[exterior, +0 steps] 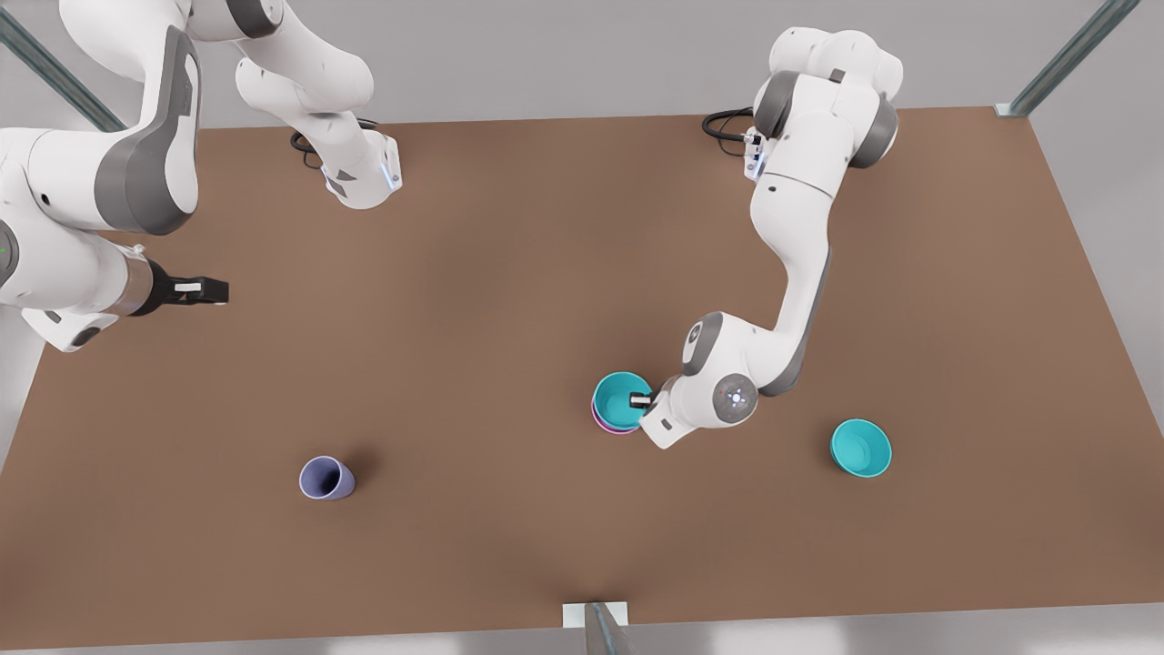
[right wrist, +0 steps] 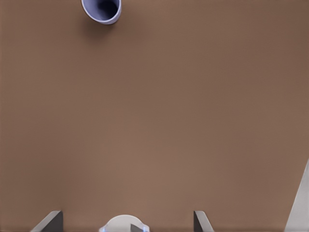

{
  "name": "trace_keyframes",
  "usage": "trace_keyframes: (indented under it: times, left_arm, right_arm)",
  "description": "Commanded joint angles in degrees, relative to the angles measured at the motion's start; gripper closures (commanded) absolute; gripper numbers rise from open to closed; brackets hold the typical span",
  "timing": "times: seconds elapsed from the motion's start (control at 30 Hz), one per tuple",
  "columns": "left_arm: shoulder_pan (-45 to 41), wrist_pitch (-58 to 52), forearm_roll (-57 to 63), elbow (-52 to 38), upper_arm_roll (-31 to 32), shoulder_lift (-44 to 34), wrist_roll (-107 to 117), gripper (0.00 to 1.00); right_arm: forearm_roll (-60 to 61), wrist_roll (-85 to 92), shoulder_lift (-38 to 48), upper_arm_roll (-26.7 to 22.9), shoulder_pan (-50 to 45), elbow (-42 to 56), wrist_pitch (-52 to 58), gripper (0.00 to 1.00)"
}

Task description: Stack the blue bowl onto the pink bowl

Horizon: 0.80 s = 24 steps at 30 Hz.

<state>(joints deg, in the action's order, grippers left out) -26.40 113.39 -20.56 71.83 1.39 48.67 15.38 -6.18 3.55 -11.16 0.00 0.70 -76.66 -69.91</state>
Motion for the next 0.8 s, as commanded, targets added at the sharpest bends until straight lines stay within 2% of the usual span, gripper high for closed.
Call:
trace_keyframes:
  times: [0.0,0.13,0.17,0.3,0.33,0.37,0.43,0.5,0.57,0.67,0.73,0.77]
  left_arm:
    - [0.04,0.95,-0.53,-0.03,0.02,-0.07,5.45,0.79]
    - [0.04,0.86,-0.53,0.06,0.11,0.02,5.36,0.77]
    - [0.04,0.86,-0.53,0.06,0.46,0.11,5.27,0.66]
    - [0.04,0.25,-0.62,1.2,0.46,-0.16,5.01,0.66]
    - [0.04,-0.19,-0.53,1.2,0.46,-0.24,4.92,0.51]
    - [0.04,-2.38,-0.18,1.2,0.29,-0.94,2.29,0.0]
    - [1.44,-16.26,2.19,0.24,-3.84,-6.39,-1.49,0.0]
    - [1.44,-31.47,9.75,-4.94,-8.15,-12.19,-1.58,0.0]
    - [1.44,-40.18,12.91,-5.83,-11.05,-20.98,-1.93,0.0]
    - [1.7,-44.4,16.7,-4.69,-8.95,-30.2,-4.39,0.0]
    - [10.58,-35.26,21.26,9.2,-1.3,-41.37,-13.62,0.0]
    - [10.67,-35.35,21.44,8.76,-1.47,-41.81,-13.8,0.0]
  right_arm:
    - [0.02,1.37,0.0,0.0,0.0,0.02,0.13,0.0]
    - [0.02,1.28,0.0,-0.09,0.09,0.02,0.04,0.0]
    - [0.02,1.28,0.0,-0.09,0.09,-0.06,0.04,0.0]
    - [0.02,1.37,0.0,-0.09,0.09,0.02,0.04,0.0]
    - [0.02,1.29,0.0,-0.09,0.0,-0.06,0.04,0.0]
    - [0.02,1.37,0.0,-0.09,0.09,0.02,0.04,0.0]
    - [-0.06,1.37,0.0,-0.09,0.09,0.02,0.04,0.0]
    - [-0.06,1.37,0.0,-0.09,0.09,0.02,-0.05,0.0]
    - [-0.06,1.37,0.0,-0.09,0.0,0.11,-0.31,0.0]
    - [-0.33,1.11,0.53,-0.09,0.09,0.11,-1.46,0.0]
    - [-0.41,1.11,0.7,0.0,0.09,0.11,-1.54,0.0]
    - [-0.41,1.11,0.7,-0.09,0.09,0.11,-1.81,0.0]
